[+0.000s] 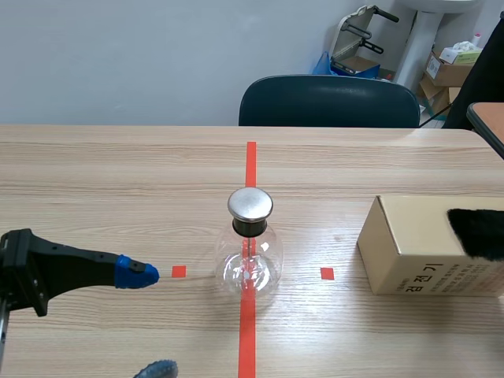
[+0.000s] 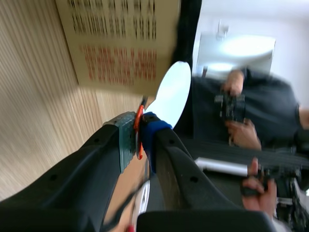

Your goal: Do the electroscope experiment

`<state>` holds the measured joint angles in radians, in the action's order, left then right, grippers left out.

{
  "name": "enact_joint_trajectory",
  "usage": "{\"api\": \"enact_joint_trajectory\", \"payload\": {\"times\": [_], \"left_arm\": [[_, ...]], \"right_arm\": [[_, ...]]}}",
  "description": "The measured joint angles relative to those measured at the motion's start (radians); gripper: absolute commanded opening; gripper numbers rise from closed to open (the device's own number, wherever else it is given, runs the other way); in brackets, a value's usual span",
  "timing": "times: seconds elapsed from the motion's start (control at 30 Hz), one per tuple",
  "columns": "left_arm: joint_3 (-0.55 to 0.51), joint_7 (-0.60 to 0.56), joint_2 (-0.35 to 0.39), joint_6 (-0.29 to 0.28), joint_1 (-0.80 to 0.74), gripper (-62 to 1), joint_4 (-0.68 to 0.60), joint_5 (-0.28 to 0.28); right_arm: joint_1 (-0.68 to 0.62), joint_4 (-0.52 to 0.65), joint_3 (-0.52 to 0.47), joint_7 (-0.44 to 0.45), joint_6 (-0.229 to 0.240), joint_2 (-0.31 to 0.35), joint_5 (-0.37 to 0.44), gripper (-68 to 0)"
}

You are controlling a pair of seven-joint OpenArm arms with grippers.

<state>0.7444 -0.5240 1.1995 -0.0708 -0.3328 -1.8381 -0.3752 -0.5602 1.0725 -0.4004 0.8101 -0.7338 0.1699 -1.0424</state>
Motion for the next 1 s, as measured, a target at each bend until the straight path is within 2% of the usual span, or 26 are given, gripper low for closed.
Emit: {"api": "enact_joint_trajectory", "payload": {"times": [0.1, 0.17, 0.23, 0.37, 0.4, 0.47, 0.5, 0.63, 0.7, 0.77, 0.93, 1.0], "left_arm": [[0.000, 0.000, 0.000, 0.000, 0.000, -18.3, 0.000, 0.000], [0.000, 0.000, 0.000, 0.000, 0.000, -18.3, 0.000, 0.000], [0.000, 0.000, 0.000, 0.000, 0.000, -18.3, 0.000, 0.000], [0.000, 0.000, 0.000, 0.000, 0.000, -18.3, 0.000, 0.000], [0.000, 0.000, 0.000, 0.000, 0.000, -18.3, 0.000, 0.000], [0.000, 0.000, 0.000, 0.000, 0.000, -18.3, 0.000, 0.000], [0.000, 0.000, 0.000, 0.000, 0.000, -18.3, 0.000, 0.000], [0.000, 0.000, 0.000, 0.000, 0.000, -18.3, 0.000, 0.000], [0.000, 0.000, 0.000, 0.000, 0.000, -18.3, 0.000, 0.000], [0.000, 0.000, 0.000, 0.000, 0.000, -18.3, 0.000, 0.000], [0.000, 0.000, 0.000, 0.000, 0.000, -18.3, 0.000, 0.000], [0.000, 0.000, 0.000, 0.000, 0.000, -18.3, 0.000, 0.000]], "right_arm": [[0.000, 0.000, 0.001, 0.202, 0.001, 0.002, -0.009, -65.6], [0.000, 0.000, 0.001, 0.240, 0.000, 0.002, -0.011, -65.6], [0.000, 0.000, 0.001, 0.196, 0.000, 0.002, -0.013, -65.6], [0.000, 0.000, 0.002, -0.067, 0.001, 0.002, -0.004, -65.6], [0.000, 0.000, 0.001, -0.098, 0.001, 0.003, -0.003, -65.6], [0.000, 0.000, 0.000, -0.094, 0.001, 0.005, -0.005, -65.6], [0.000, 0.000, 0.000, -0.062, 0.001, 0.005, -0.005, -65.6], [0.000, 0.000, 0.000, 0.162, 0.001, 0.005, -0.010, -65.6], [0.000, 0.000, 0.000, 0.204, 0.001, 0.004, -0.012, -65.6], [0.000, 0.000, 0.000, 0.179, 0.000, 0.005, -0.013, -65.5], [0.000, 0.000, 0.001, -0.082, 0.001, 0.004, -0.003, -65.6], [0.000, 0.000, 0.000, -0.102, 0.001, 0.005, -0.004, -65.6]]}}
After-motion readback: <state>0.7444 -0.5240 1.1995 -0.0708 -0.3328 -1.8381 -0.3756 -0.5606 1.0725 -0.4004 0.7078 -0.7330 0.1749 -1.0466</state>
